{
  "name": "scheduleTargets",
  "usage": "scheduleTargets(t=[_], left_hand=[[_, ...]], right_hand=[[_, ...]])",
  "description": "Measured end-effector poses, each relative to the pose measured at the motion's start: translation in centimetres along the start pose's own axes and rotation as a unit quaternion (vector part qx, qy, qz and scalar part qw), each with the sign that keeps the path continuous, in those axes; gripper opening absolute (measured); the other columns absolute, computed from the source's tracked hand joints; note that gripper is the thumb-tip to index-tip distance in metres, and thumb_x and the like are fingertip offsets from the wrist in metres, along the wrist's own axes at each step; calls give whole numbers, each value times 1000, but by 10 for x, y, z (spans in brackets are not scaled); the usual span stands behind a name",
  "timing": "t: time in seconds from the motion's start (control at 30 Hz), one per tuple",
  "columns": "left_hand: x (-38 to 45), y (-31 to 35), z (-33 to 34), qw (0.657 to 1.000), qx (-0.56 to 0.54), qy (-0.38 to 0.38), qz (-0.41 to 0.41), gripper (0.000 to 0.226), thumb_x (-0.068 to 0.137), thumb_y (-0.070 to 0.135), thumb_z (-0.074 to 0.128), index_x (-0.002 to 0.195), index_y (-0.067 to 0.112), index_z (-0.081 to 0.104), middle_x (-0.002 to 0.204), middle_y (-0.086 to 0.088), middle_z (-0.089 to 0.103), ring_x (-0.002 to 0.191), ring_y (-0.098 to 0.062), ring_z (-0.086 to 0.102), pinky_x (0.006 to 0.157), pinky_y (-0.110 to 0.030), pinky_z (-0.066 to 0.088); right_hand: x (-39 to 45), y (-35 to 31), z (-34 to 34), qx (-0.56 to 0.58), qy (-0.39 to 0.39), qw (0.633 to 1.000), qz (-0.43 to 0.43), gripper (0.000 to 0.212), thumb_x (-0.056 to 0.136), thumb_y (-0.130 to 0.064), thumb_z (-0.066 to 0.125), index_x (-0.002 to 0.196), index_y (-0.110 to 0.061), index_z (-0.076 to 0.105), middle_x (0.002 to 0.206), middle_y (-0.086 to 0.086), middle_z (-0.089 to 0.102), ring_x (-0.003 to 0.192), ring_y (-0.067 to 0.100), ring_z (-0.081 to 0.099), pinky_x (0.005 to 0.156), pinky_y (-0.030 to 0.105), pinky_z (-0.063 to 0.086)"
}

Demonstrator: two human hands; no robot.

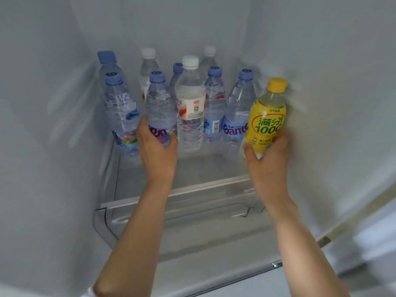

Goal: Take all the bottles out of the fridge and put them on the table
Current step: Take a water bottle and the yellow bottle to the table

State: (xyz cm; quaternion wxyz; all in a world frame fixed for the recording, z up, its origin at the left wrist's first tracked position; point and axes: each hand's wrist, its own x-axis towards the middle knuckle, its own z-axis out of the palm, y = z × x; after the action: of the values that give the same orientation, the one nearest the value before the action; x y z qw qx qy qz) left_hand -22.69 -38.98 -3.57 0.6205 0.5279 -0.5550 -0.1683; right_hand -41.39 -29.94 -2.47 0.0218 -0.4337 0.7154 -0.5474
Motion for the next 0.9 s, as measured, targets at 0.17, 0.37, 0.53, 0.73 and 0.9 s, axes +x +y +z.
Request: scheduleTargets(t=[0.17,0.37,0.53,0.73,0.9], left_hand=[[17,-7,14,998,-39,-27,-28,84,75,13,78,144,5,30,142,-13,46,131,-24,46,109,-42,40],[26,-16,18,998,-40,-39,-43,77,75,21,80,138,10,36,137,-9,51,126,-23,51,107,-44,42],[22,-9,13,998,-14,-9,-59,72,69,23,85,127,11,44,124,-6,60,113,-19,59,99,-34,49],[3,2,-3,997,30,29,-61,75,57,30,88,121,15,52,118,-3,64,104,-21,62,91,-38,53],[-29,30,-32,997,15,56,-52,70,58,30,88,119,18,55,110,2,66,97,-18,63,87,-33,53]], right_hand=[[9,3,8,23,16,1000,-14,60,80,-20,73,125,3,40,118,20,51,106,32,52,84,22,35],[18,2,9,65,30,997,-27,62,80,-14,75,128,2,40,118,11,51,97,9,45,77,3,30],[19,1,7,88,38,995,-22,61,79,-13,76,127,2,41,111,0,46,91,0,43,74,-6,26],[7,-3,-1,133,28,991,-8,54,77,-18,78,118,-4,46,110,6,59,98,23,59,82,25,44],[-11,-16,-26,197,34,980,-9,57,77,-28,74,121,-6,47,107,0,63,96,9,62,84,22,48]])
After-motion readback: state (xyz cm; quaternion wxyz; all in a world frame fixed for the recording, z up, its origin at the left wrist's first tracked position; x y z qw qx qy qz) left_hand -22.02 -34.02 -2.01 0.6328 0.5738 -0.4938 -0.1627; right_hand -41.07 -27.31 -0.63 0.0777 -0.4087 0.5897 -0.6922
